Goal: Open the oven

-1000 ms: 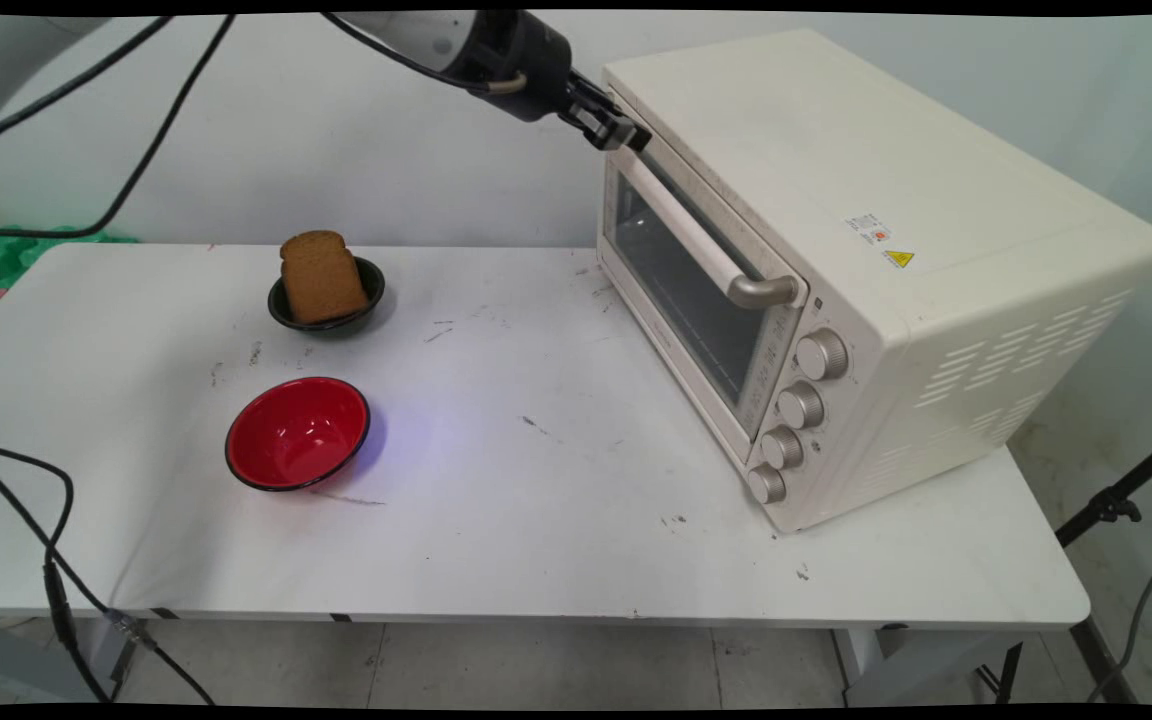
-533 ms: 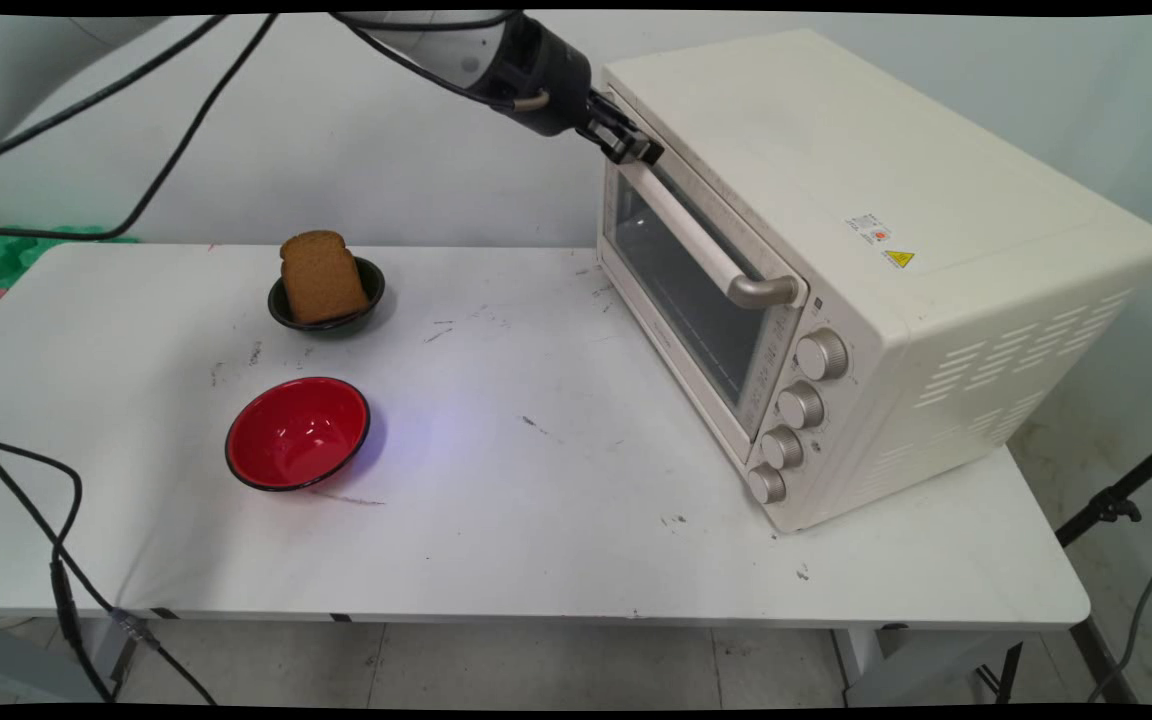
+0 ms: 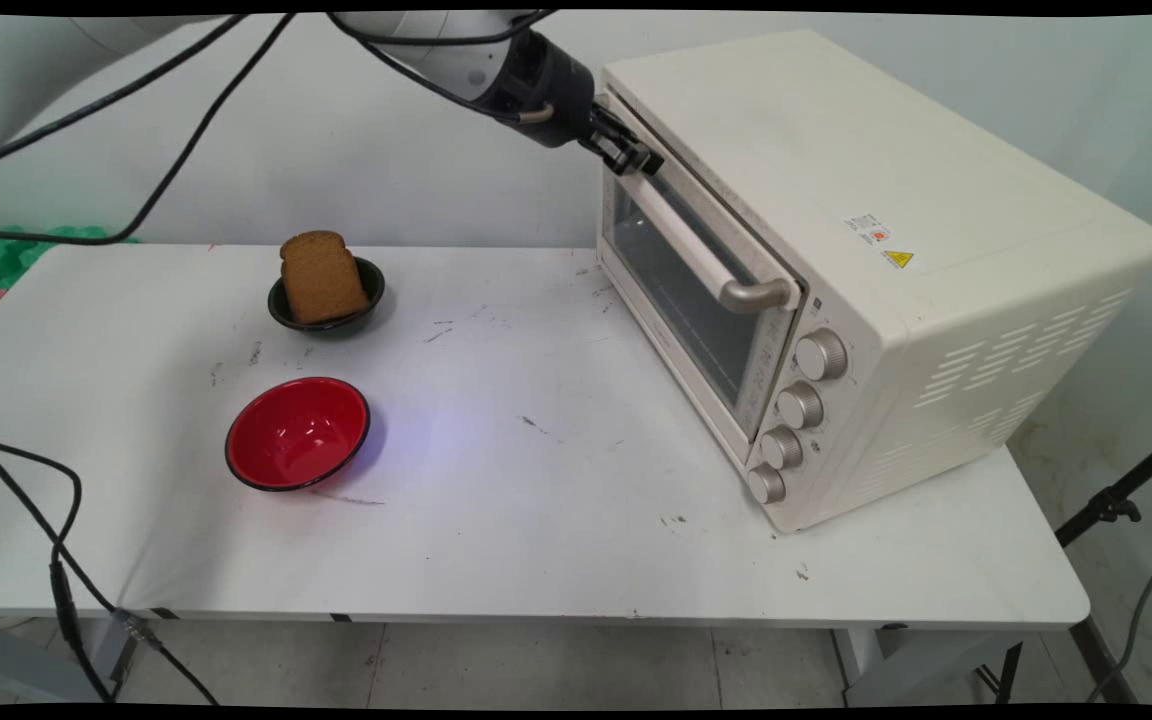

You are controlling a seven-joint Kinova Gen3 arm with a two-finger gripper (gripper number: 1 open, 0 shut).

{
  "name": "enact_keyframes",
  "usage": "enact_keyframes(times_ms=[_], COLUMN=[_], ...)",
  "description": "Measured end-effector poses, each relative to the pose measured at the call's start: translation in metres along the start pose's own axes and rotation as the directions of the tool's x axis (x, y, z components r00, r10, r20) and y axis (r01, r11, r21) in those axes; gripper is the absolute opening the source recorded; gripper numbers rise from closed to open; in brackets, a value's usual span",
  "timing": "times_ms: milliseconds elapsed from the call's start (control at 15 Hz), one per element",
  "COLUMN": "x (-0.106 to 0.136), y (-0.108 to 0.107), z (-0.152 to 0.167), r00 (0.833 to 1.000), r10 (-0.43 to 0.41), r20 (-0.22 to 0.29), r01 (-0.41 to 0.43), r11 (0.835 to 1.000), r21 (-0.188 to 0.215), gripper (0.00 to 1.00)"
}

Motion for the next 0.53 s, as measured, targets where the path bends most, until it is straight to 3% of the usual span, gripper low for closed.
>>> enact_keyframes(times_ms=[533], x=[-0.017], y=[0.004], z=[-0.015], r00=[1.000], r10=[0.002], r20=[0.031], r01=[-0.002], r11=[1.000], r21=[0.005], gripper=[0.00])
